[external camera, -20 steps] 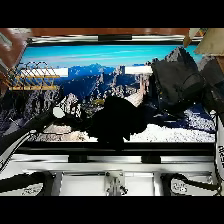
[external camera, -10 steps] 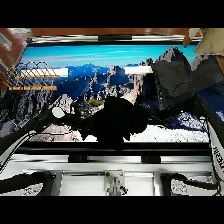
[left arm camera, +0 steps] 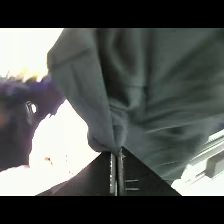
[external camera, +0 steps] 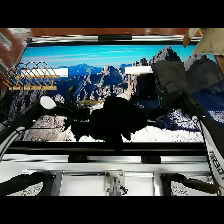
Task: Fold the shirts.
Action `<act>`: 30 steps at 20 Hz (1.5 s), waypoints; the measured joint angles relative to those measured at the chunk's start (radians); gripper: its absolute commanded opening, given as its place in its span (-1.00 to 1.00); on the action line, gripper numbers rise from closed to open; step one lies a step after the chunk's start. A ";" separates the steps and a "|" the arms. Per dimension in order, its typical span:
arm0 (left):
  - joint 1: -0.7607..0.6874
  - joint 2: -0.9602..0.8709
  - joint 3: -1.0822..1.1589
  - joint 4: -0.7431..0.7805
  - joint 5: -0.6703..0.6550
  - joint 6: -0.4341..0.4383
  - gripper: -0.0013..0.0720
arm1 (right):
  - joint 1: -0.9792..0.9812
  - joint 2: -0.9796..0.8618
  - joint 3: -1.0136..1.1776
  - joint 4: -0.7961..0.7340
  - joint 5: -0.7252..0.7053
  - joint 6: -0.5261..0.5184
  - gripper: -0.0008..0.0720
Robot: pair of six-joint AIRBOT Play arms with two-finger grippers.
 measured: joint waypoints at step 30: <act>0.245 0.344 0.594 0.430 -0.226 0.016 -0.87 | 0.009 0.168 0.832 -0.020 0.644 -0.062 -0.77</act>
